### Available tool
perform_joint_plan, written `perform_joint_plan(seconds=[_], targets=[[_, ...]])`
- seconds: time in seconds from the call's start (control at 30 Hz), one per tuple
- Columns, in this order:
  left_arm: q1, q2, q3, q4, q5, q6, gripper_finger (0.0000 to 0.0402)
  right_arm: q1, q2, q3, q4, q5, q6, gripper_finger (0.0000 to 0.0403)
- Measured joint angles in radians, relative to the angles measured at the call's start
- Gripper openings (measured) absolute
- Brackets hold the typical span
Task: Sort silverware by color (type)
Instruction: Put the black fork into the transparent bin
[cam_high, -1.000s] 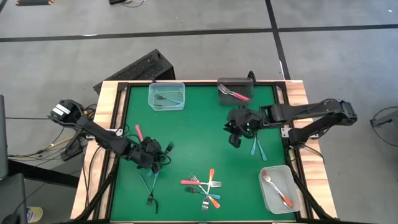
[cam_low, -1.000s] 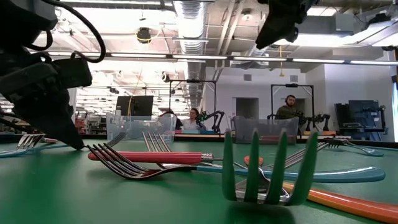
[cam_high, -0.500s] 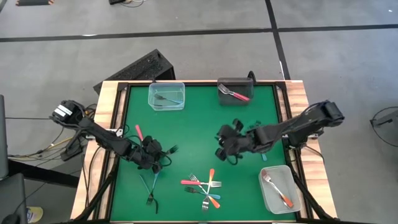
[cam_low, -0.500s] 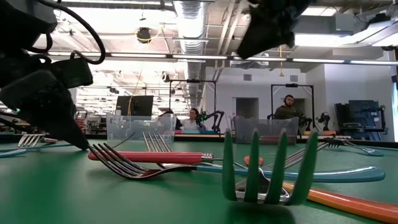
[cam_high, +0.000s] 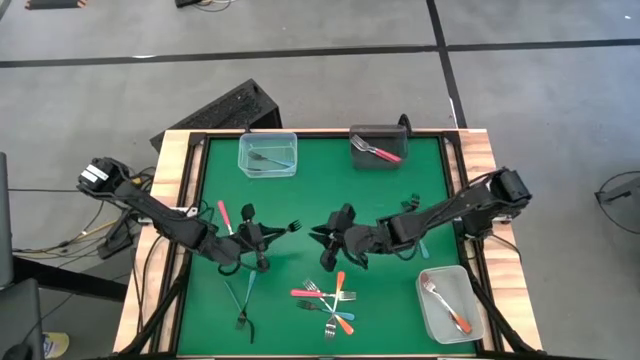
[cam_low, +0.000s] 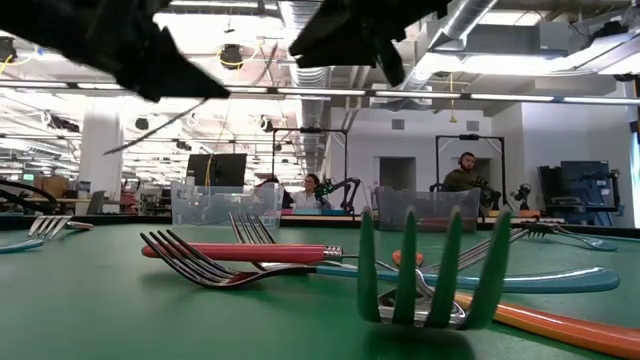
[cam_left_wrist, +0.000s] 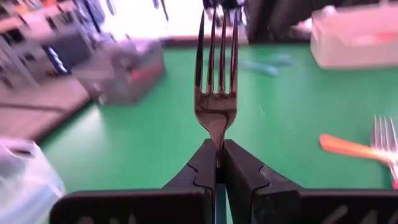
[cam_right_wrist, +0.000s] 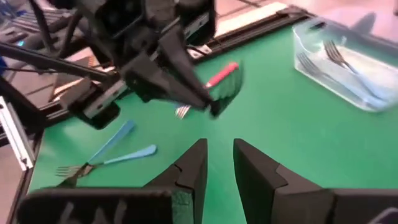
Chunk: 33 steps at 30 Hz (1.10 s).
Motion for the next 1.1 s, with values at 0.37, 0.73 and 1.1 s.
perform_joint_plan(seconds=[0.37, 0.73, 1.1], targets=[[0.019, 0.002, 0.000, 0.581, -0.055, 0.126, 0.0000, -0.027, 0.087, -0.002, 0.322, -0.038, -0.180, 0.0103], [0.057, 0.003, 0.000, 0.651, 0.206, 0.137, 0.0000, -0.064, 0.167, 0.006, 0.617, -0.172, -0.329, 0.0103], [0.047, 0.003, 0.000, 0.720, 0.312, 0.194, 0.0000, -0.071, 0.181, 0.004, 0.705, -0.307, -0.329, 0.0180]])
